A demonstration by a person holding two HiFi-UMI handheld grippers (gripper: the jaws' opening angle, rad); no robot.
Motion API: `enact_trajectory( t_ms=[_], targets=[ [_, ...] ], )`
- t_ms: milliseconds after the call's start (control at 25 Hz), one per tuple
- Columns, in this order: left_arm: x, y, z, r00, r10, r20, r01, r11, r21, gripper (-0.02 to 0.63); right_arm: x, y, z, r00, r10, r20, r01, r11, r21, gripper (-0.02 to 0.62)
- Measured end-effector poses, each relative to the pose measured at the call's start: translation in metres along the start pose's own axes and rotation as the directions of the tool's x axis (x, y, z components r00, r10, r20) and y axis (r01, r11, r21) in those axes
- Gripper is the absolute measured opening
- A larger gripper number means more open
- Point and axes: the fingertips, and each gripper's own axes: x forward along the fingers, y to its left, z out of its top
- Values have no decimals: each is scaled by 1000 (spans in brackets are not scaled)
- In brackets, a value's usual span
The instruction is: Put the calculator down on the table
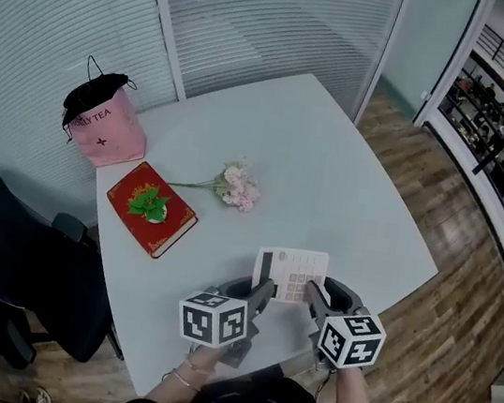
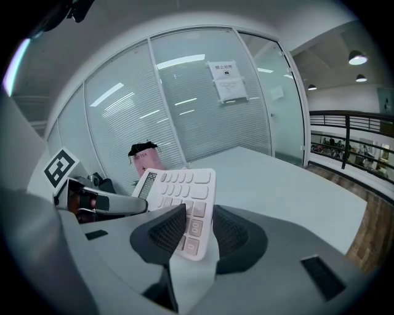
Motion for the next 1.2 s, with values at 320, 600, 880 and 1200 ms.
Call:
enact_trajectory(
  t_ms=[320, 600, 880, 1200],
  targets=[
    [43, 8, 29, 999, 37, 36, -35, 997, -67, 97, 34, -36, 33, 999, 24, -41, -27, 998, -57, 144],
    [77, 27, 31, 998, 63, 26, -58, 988, -142, 98, 69, -59, 37, 994, 43, -104, -50, 996, -72, 144],
    [105, 50, 31, 994, 106, 19, -101, 978, -182, 100, 105, -79, 30, 984, 57, -170, -70, 995, -67, 144],
    [139, 74, 26, 991, 127, -32, -131, 959, -253, 104, 137, -101, 19, 970, 49, -237, -62, 997, -48, 143]
  ],
)
